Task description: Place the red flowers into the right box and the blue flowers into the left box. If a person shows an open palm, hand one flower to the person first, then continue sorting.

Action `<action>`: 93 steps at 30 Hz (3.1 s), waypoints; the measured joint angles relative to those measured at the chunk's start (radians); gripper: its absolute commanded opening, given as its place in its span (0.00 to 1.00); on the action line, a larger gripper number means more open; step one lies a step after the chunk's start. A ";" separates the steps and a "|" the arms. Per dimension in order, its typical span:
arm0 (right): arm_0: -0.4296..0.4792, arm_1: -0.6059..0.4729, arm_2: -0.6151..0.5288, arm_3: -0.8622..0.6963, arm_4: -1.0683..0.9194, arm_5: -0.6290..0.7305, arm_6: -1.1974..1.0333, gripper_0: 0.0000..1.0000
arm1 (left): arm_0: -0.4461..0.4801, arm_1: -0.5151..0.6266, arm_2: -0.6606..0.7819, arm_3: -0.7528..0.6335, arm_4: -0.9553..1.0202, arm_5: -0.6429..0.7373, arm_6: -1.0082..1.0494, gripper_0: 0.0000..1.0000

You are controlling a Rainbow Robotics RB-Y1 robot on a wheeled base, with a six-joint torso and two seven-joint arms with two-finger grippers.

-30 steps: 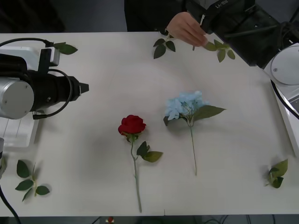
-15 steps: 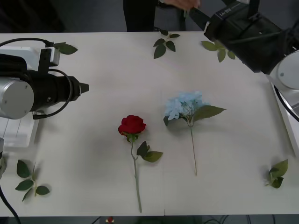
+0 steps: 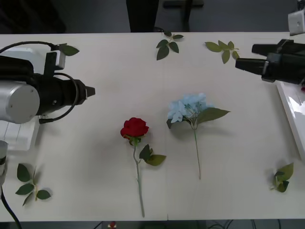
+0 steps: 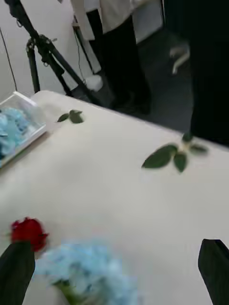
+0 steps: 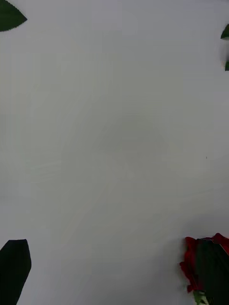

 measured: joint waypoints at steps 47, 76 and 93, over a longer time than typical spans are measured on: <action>0.015 0.205 0.743 -0.148 1.336 0.191 -1.102 1.00 | 0.249 -0.154 -0.573 0.120 -0.456 -0.298 0.122 1.00; 0.014 0.232 0.800 -0.087 1.420 0.101 -1.129 0.00 | 0.227 -0.153 -0.602 0.199 -0.543 -0.298 0.122 0.00; 0.062 0.151 0.469 -0.264 1.284 0.272 -1.164 1.00 | 0.224 0.035 -0.452 -0.089 -0.192 -0.298 0.070 0.00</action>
